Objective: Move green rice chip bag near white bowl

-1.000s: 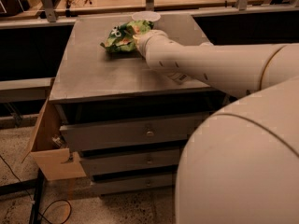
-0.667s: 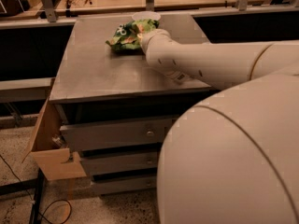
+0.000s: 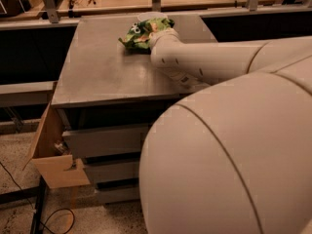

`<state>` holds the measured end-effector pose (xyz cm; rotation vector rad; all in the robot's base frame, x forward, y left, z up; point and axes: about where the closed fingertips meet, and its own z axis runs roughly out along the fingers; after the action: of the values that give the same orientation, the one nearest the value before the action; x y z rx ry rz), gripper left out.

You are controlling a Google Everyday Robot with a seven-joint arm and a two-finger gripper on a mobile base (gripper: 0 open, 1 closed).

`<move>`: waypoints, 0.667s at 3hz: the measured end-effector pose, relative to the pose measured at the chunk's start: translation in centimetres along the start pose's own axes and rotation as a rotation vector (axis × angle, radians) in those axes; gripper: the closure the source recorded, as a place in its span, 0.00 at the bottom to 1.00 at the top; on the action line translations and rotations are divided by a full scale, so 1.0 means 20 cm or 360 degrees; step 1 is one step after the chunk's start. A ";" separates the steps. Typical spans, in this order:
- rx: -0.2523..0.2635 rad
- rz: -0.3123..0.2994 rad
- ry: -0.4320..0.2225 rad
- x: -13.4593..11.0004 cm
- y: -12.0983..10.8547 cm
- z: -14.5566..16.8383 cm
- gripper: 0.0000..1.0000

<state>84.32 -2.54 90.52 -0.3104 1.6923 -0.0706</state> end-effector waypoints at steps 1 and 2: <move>0.0019 0.0001 0.0020 0.00 -0.02 -0.04 0.07; 0.0022 0.0020 0.0053 0.00 -0.04 -0.12 0.00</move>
Offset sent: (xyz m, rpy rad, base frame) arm -0.0500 -0.0169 0.0097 0.0131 0.0658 -0.0357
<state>82.02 -3.73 91.07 -0.2895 1.7257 -0.0783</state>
